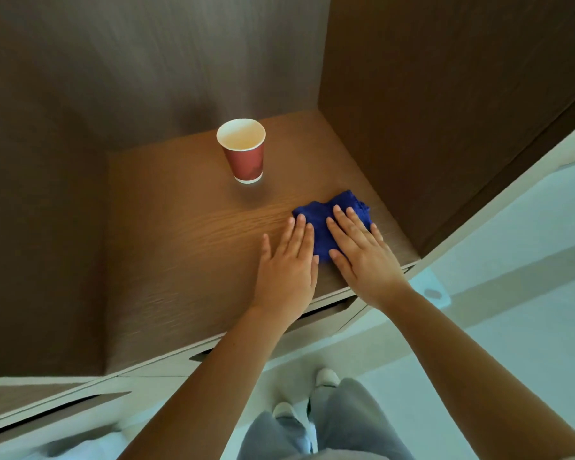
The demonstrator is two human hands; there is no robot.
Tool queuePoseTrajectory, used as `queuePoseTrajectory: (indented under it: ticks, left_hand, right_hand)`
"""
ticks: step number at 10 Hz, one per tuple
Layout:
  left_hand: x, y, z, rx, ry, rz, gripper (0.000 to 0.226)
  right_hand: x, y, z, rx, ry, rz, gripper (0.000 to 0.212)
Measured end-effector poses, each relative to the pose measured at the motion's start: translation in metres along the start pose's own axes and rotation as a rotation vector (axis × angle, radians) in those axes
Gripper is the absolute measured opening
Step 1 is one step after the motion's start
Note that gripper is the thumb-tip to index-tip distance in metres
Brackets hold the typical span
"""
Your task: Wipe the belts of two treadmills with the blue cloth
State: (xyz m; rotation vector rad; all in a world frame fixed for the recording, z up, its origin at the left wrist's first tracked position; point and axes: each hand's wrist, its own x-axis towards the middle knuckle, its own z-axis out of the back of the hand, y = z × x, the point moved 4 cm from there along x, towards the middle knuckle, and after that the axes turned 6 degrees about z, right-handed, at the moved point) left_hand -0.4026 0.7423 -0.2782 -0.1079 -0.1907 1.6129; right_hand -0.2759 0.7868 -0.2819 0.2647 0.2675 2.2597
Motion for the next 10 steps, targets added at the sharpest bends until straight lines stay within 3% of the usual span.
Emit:
queuePoseTrajectory:
  ticks: [1,5,8,10]
  left_hand:
    - [0.014,-0.006,-0.003,0.013,0.094,0.021,0.054]
    - [0.054,-0.018,-0.004,0.045,0.156,0.056,0.053]
    - [0.052,-0.018,0.002,0.039,0.133,0.067,0.054]
    - [0.045,-0.016,0.017,0.003,-0.025,0.068,0.052]
  right_hand:
    - [0.01,-0.016,0.004,0.03,0.027,0.019,0.071]
    - [0.04,-0.047,0.017,0.097,0.064,0.045,0.075]
    - [0.037,-0.04,0.023,0.099,0.032,0.006,0.051]
    - [0.035,-0.034,0.029,0.045,-0.19,0.015,0.045]
